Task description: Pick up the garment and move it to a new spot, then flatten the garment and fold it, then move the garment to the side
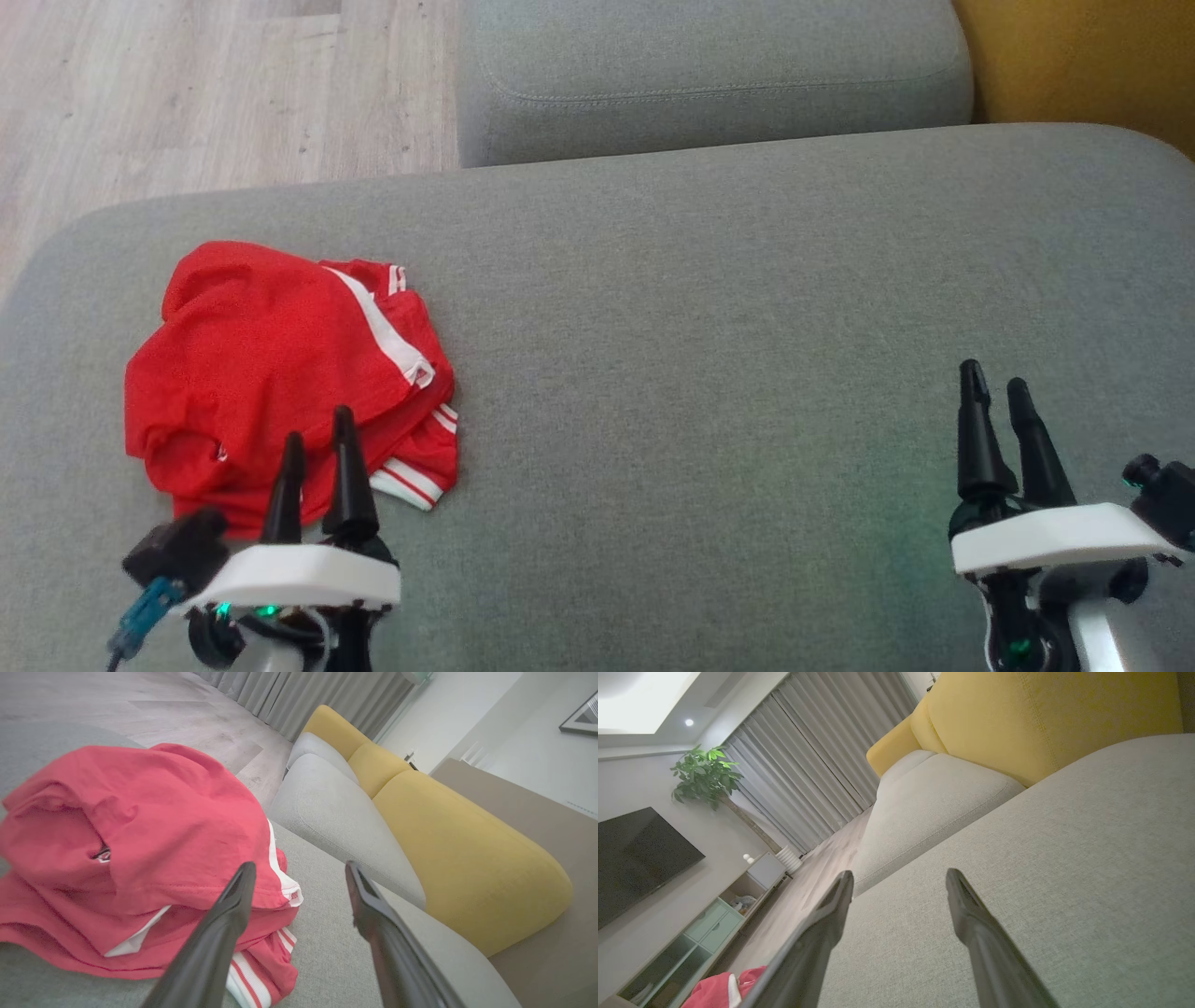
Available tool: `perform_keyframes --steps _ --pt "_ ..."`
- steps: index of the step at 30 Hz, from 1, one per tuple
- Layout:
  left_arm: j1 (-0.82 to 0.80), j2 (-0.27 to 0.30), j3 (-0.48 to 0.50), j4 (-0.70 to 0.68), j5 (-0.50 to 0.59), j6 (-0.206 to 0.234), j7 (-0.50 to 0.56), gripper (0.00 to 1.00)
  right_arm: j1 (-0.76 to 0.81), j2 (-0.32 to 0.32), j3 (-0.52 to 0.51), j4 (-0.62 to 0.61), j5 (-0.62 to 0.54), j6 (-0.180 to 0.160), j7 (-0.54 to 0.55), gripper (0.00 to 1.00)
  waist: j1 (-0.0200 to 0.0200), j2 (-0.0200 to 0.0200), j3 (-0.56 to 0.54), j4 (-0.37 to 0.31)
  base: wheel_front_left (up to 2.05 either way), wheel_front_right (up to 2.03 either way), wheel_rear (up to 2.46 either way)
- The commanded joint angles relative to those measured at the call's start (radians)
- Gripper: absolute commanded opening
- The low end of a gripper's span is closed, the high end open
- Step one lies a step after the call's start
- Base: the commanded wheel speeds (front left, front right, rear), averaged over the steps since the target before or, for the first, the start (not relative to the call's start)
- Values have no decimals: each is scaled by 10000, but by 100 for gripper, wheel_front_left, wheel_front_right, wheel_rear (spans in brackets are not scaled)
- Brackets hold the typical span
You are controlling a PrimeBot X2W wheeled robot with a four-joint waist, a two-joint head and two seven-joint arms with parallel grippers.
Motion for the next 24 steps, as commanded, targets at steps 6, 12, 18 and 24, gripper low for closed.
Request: perform_keyframes --steps 6,12,18,24 --pt "-696 381 -397 -447 910 398 -257 100 -447 -81 334 -515 -1121 -4 -283 100 0 -1 10 -81 0 0 0" --pt "-871 653 -970 -553 1672 751 -433 100 -465 -86 495 -575 -2019 -4 -460 100 0 -1 20 -170 0 0 0" --pt "-1086 929 -1749 -554 2567 1092 -609 100 -473 -90 605 -691 -2918 -5 -637 100 0 -1 9 -237 0 0 0" --pt "-1416 1285 -2676 -532 3585 1591 -844 100 -469 -96 659 -722 -4163 -5 -873 100 0 -1 8 -253 0 0 0"
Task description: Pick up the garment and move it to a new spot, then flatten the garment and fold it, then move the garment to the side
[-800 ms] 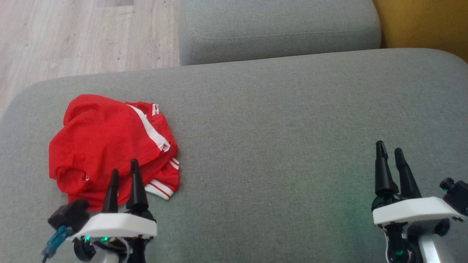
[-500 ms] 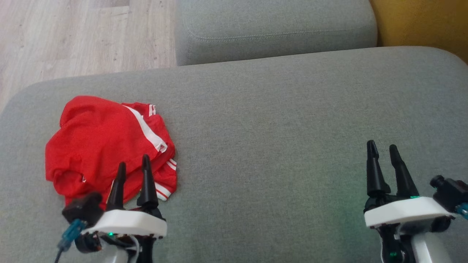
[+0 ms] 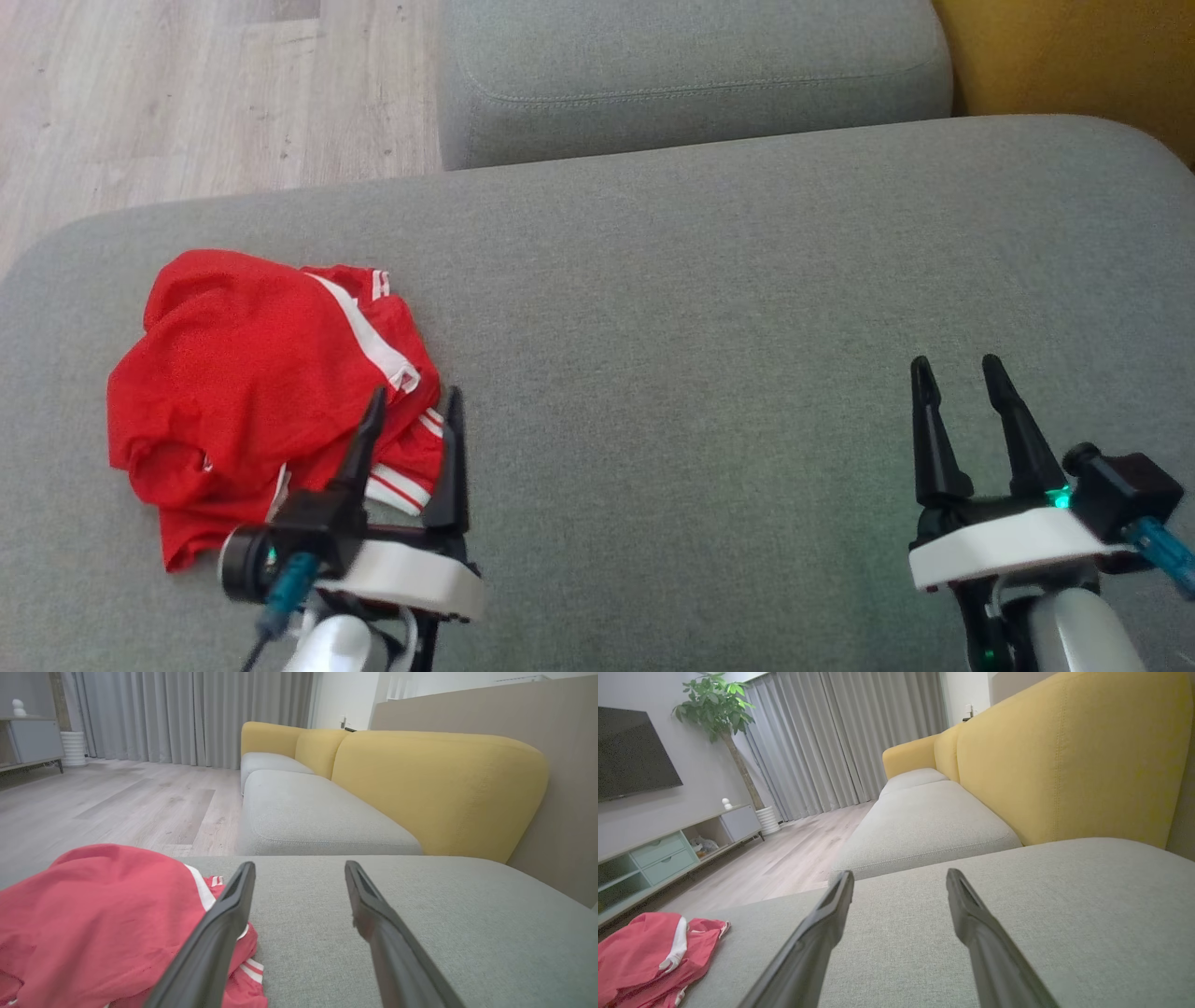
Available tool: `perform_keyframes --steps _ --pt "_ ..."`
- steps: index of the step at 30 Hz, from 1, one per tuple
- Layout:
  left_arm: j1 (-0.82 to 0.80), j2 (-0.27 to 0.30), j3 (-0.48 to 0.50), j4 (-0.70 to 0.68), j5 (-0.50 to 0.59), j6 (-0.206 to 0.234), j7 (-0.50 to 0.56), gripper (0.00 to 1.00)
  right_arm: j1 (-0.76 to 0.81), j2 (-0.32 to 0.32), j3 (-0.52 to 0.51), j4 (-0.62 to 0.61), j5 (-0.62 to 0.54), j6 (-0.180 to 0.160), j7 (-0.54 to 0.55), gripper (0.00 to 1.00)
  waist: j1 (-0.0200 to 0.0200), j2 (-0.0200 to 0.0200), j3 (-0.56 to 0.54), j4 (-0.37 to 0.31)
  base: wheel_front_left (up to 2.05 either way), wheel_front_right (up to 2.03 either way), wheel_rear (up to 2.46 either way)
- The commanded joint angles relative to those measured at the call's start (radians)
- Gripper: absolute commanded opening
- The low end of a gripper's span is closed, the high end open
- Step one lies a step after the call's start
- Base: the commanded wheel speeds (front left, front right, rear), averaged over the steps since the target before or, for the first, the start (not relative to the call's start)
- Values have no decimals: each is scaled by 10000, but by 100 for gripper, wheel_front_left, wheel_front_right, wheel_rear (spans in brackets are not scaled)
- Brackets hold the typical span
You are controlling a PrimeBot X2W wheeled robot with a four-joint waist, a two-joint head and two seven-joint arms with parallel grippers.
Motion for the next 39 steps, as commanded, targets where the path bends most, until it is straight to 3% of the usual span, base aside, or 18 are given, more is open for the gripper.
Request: perform_keyframes --steps 1,17,25,32,39 --pt "-656 223 -18 -356 426 148 -155 100 -474 -89 237 -436 -515 -5 -167 100 0 0 6 5 0 0 0" --pt "-1326 808 -1792 -101 2375 1054 -624 100 -498 -100 530 -687 -2977 -6 -638 100 0 0 9 14 0 0 0" --pt "-1111 665 -1504 -533 1979 1427 -829 100 -420 -105 541 -665 -2746 -7 -845 100 0 0 15 35 0 0 0" --pt "-184 -8 251 -799 1178 780 -1064 100 -256 -111 337 -458 -1857 -7 -1081 100 0 0 -35 53 0 0 0" --pt "360 -742 1291 369 1231 -160 -1188 100 -111 -114 509 295 -1240 -7 -1206 100 0 0 -121 43 0 0 0"
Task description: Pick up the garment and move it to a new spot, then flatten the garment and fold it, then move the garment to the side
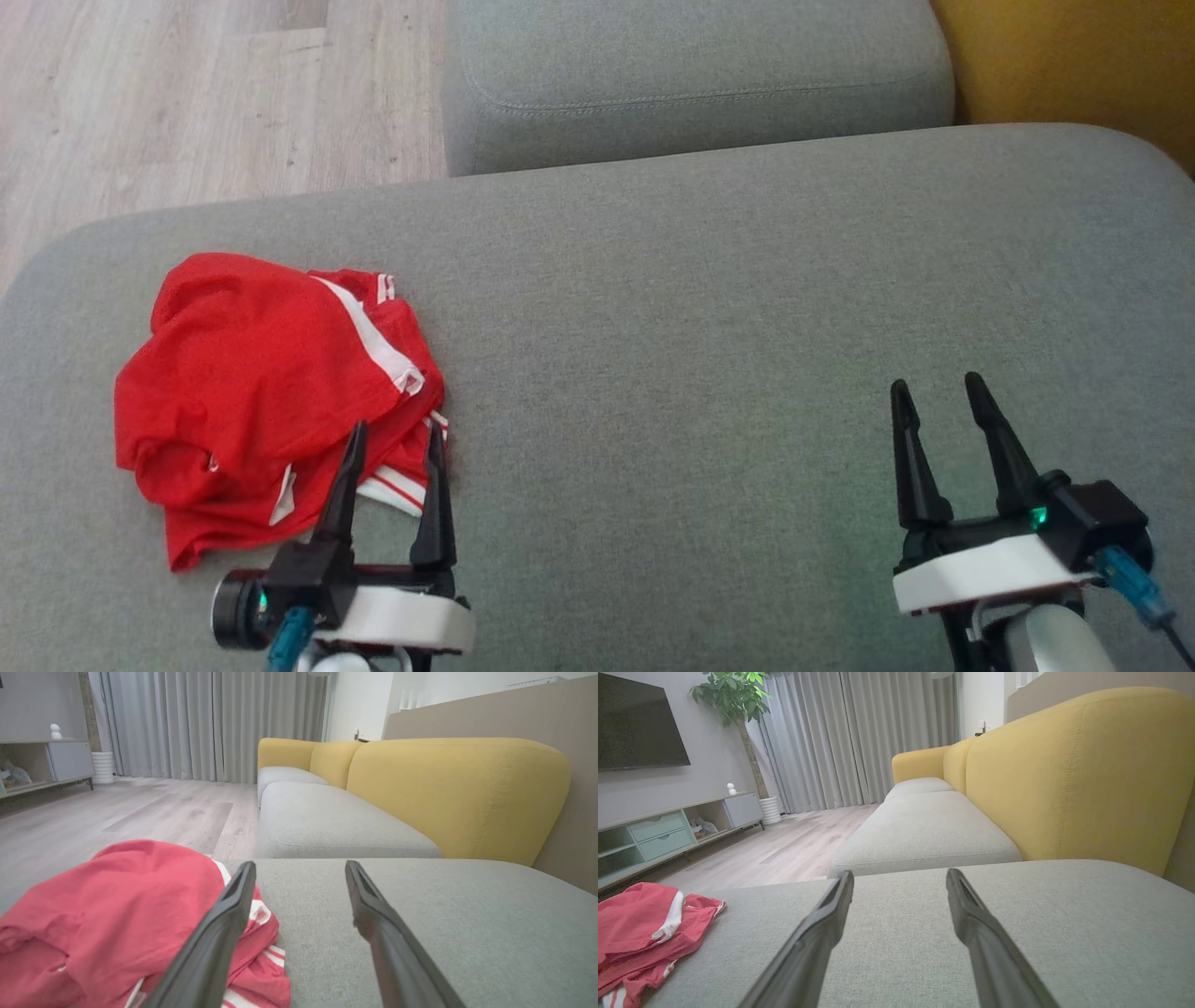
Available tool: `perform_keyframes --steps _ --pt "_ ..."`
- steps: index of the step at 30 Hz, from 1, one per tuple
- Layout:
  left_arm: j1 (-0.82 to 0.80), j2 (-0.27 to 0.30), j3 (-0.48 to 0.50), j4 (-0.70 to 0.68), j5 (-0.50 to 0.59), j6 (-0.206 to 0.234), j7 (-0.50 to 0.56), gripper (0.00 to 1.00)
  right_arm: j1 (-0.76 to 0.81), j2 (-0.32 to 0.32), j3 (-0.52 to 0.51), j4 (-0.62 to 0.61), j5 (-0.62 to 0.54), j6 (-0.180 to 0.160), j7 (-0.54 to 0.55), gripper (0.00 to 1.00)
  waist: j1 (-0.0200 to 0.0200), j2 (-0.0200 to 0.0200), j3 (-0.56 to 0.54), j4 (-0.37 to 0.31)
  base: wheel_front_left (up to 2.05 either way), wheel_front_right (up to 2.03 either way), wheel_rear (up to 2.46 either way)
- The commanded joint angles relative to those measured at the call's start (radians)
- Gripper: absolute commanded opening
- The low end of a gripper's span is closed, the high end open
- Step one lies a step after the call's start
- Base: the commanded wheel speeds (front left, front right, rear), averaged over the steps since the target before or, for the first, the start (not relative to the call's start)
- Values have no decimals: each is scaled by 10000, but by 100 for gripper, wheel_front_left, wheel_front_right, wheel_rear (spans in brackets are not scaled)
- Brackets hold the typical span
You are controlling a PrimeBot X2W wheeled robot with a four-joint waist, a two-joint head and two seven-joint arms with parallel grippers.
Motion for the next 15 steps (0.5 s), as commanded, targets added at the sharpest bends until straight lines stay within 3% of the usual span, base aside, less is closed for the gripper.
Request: perform_keyframes --steps 1,6,15 --pt "-337 -41 453 -274 35 -64 -97 100 -235 -96 275 -288 33 -7 -109 100 0 0 2 -7 0 0 0" --pt "-365 -275 828 -99 346 -428 -97 100 -301 -96 301 -207 126 -7 -109 100 0 0 -14 43 0 0 0" --pt "-257 -517 1361 -26 796 -816 -97 100 -209 -96 447 -74 310 -7 -109 100 0 0 -191 809 0 0 0"
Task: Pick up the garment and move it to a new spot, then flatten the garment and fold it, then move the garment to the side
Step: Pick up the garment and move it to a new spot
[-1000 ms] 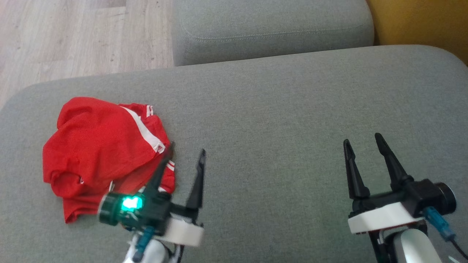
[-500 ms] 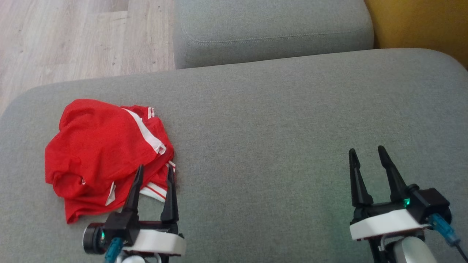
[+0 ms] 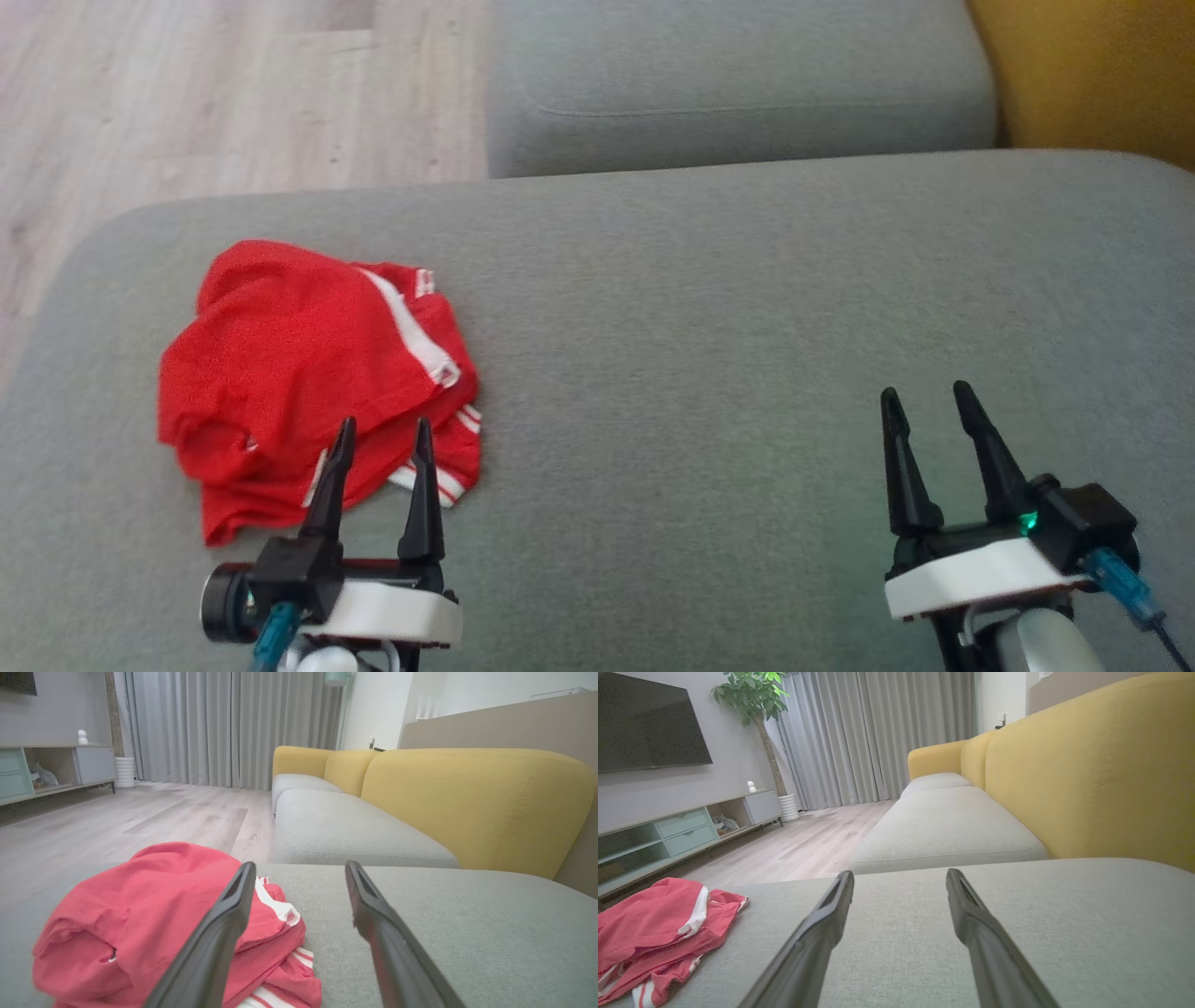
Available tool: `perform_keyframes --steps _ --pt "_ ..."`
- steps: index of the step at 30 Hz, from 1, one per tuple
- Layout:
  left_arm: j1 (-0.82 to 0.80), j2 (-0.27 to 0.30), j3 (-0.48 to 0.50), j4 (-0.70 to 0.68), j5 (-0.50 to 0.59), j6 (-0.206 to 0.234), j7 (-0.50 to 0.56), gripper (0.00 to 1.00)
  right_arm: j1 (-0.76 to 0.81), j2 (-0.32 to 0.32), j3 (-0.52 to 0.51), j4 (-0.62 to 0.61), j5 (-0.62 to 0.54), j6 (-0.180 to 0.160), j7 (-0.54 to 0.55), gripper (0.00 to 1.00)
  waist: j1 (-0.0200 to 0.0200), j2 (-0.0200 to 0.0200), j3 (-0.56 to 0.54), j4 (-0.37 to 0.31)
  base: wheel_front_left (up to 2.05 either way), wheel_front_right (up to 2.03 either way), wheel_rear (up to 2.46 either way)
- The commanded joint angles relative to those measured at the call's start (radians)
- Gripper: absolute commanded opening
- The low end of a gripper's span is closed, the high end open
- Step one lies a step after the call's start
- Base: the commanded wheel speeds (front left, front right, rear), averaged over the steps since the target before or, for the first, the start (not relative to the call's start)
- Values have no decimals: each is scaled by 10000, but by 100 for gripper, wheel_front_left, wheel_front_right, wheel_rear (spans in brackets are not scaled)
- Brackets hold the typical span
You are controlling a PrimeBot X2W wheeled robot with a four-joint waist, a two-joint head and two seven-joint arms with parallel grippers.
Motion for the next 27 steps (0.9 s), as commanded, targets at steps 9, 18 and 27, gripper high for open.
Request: perform_keyframes --steps 9,18,27 --pt "-68 -89 735 -232 316 -155 -95 100 -81 -95 643 -209 235 -7 -109 100 0 -1 -276 1356 0 0 0" --pt "107 -107 1100 -246 497 -259 -95 100 107 -95 1391 -133 446 -7 -109 100 0 -1 -449 2587 0 0 0" --pt "252 -113 1378 -263 611 -405 -95 100 195 -95 2143 -52 572 -7 -109 100 0 -1 -432 2917 0 0 0"
